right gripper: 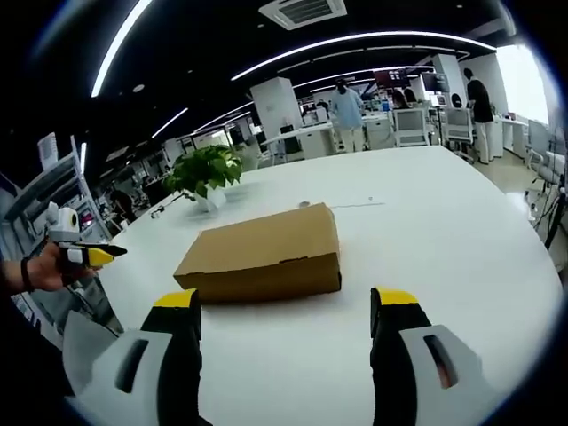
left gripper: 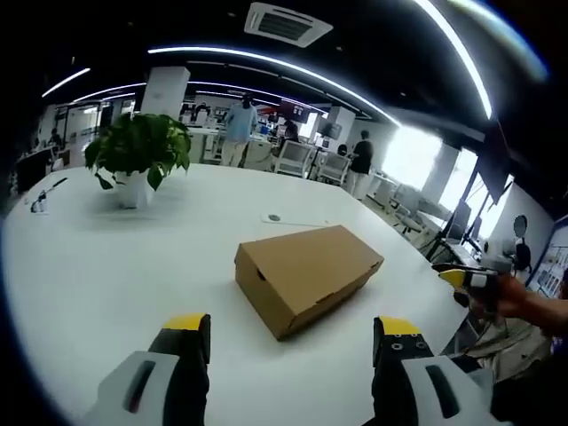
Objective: Operate the shoe box by opening the lid, removing the specified soft item, and placing it in the target area until the item is outside and the box remains undamaged.
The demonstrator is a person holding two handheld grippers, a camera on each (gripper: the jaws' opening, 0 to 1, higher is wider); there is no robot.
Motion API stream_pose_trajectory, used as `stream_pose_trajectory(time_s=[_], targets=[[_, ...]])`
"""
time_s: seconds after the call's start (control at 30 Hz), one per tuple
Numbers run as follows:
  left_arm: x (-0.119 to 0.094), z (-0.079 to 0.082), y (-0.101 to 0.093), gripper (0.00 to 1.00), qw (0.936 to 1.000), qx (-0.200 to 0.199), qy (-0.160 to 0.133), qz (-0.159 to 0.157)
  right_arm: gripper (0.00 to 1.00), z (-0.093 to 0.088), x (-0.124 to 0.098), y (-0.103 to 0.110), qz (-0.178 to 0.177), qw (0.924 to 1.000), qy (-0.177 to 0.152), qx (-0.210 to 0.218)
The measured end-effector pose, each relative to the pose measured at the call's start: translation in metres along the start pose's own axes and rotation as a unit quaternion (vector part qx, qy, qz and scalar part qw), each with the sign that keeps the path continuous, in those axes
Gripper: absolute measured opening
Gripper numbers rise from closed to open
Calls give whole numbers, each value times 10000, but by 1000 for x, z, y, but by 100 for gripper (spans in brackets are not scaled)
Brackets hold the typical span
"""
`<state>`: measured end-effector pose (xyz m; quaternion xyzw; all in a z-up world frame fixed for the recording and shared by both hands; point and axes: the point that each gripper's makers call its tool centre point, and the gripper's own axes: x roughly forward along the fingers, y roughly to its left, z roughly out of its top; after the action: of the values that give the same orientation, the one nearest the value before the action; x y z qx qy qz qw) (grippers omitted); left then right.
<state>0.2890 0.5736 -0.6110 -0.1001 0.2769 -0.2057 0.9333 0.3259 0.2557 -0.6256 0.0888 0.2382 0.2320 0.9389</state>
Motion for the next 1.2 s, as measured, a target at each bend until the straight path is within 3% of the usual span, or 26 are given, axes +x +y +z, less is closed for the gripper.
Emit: stream_pose_trajectory(time_s=[0.47,0.77,1.2], targets=[[57,7,-9,76,9997,-38,81,-210,74,13,56,-3,285,9995,105,-2],[80,5,-8,76,9995,0,213,-254,74,10,87,3,486,9985,254,-94],[111,-24,-10,76,9979,30,575,-286,75,-10,116,-10,495,9971,565,-148]])
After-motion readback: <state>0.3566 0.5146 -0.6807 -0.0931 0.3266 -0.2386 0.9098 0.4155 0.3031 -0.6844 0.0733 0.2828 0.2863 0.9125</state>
